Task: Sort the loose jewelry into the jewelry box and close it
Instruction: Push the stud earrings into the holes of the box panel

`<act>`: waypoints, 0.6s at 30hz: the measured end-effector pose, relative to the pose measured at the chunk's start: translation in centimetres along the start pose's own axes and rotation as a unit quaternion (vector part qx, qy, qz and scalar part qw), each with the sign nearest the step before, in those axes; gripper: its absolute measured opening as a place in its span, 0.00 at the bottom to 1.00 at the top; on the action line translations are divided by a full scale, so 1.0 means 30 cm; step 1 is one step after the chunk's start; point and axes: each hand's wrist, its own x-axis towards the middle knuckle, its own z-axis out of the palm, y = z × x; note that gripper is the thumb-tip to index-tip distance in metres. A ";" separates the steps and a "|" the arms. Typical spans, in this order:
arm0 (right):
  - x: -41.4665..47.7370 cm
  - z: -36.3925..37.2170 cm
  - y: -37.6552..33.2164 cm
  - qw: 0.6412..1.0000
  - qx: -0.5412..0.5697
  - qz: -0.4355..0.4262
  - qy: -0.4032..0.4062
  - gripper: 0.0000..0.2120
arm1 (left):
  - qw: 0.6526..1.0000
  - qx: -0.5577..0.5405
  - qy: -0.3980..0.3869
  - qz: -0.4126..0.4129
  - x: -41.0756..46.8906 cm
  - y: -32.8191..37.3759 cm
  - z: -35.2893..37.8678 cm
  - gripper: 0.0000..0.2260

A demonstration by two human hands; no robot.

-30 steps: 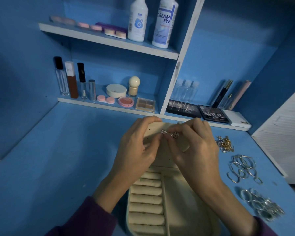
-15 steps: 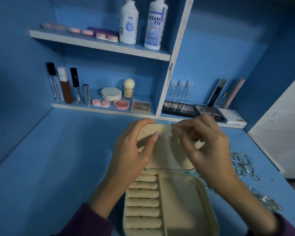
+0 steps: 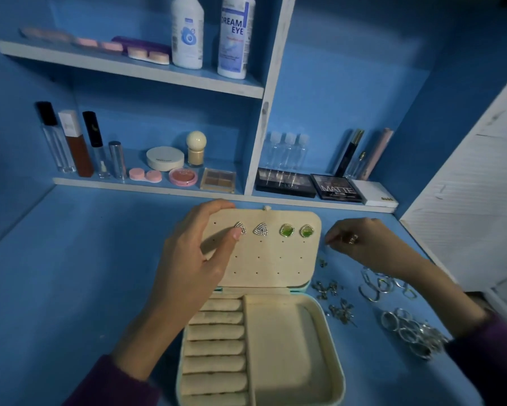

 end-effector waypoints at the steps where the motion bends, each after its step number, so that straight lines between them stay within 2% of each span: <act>1: -0.001 0.011 0.014 1.000 -0.014 -0.006 -0.007 0.09 | 1.000 0.002 0.001 0.001 -0.001 0.002 0.001 0.13; 18: 0.025 0.050 0.066 0.997 -0.014 -0.063 -0.040 0.07 | 1.000 0.012 -0.001 -0.010 0.003 -0.003 0.005 0.12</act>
